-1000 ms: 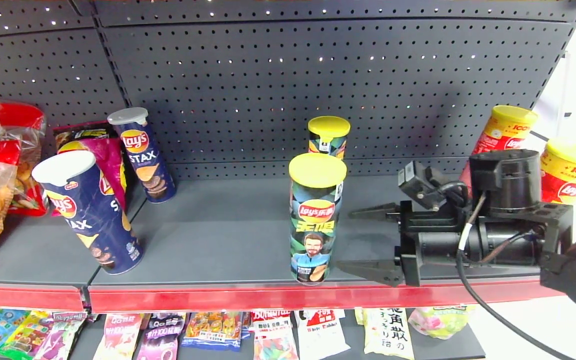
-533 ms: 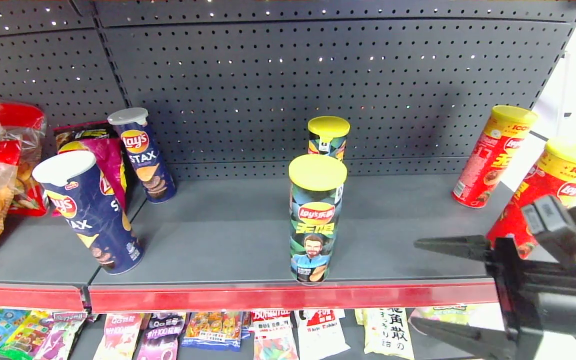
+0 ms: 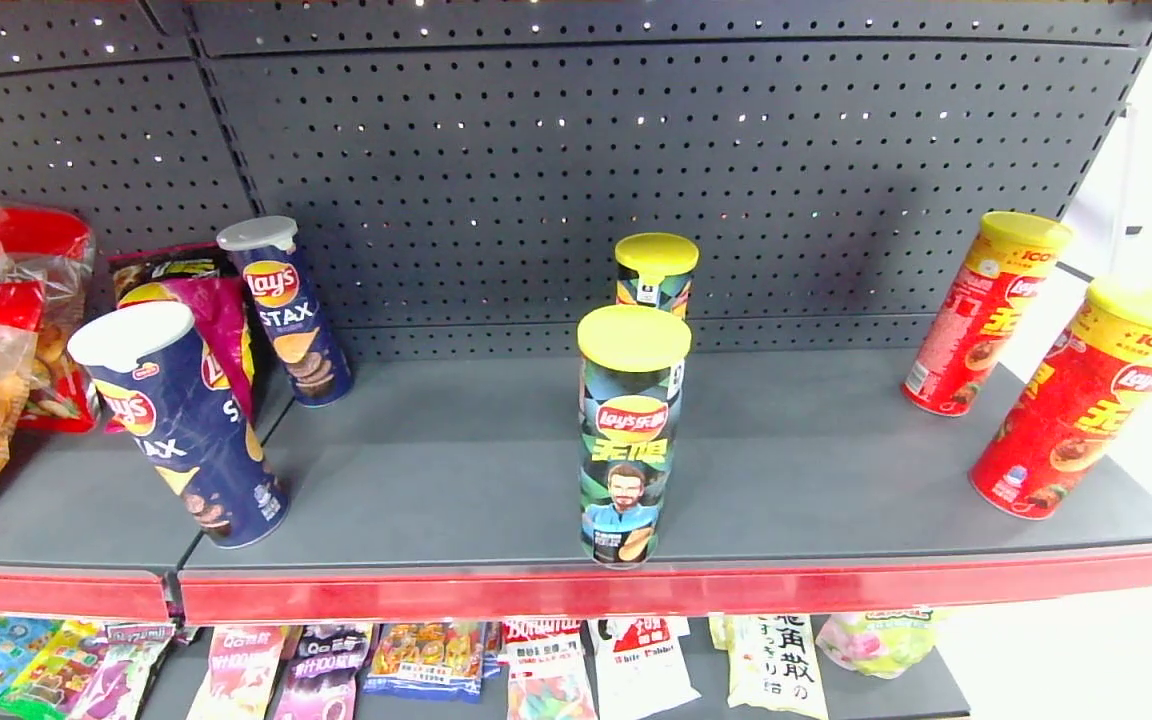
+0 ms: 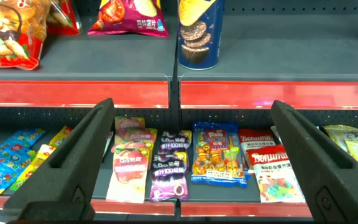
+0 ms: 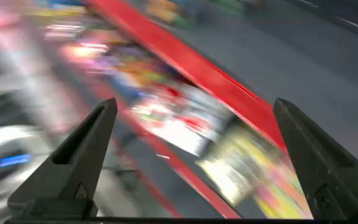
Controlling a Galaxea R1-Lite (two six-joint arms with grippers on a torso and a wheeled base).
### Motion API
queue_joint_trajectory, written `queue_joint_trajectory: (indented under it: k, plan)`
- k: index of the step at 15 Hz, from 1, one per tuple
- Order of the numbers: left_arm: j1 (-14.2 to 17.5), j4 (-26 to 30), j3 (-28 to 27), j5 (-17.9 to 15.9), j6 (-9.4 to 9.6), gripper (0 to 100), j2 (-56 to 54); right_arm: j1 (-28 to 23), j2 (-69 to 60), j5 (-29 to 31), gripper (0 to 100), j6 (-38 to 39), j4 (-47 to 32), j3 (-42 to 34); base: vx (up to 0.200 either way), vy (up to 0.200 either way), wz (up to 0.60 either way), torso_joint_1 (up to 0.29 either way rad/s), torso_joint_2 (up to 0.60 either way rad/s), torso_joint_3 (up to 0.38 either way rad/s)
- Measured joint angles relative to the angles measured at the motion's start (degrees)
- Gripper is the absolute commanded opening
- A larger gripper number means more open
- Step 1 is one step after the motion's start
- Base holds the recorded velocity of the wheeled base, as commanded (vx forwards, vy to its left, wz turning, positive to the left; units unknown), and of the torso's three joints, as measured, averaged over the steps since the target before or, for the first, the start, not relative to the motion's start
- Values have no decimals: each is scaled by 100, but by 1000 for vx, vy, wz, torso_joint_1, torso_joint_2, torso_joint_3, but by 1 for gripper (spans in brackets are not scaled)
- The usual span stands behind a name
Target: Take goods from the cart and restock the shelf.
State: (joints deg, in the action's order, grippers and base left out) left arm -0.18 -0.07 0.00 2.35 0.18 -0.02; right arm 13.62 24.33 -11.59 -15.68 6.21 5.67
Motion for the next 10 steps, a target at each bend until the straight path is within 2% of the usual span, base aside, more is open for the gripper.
queue_joint_trajectory:
  k: [1,2,6,8,10]
  plan:
    - [0,0,0,-1,0,100,0,-124,-433,642,100,106,-96,-228,0,0,0,0,0,0]
    - [0,0,0,0,0,100,0,-185,-778,1034,100,301,-141,-372,0,0,0,0,0,0]
    - [0,0,0,0,-2,100,0,-288,-1560,1421,100,635,-216,-542,0,0,0,0,0,0]
    - [0,0,0,-1,0,100,0,-315,-1740,1936,100,798,-224,-546,0,0,0,0,0,0]
    - [0,0,0,-1,0,100,0,-325,-1819,1964,100,824,-229,-553,0,0,0,0,0,0]
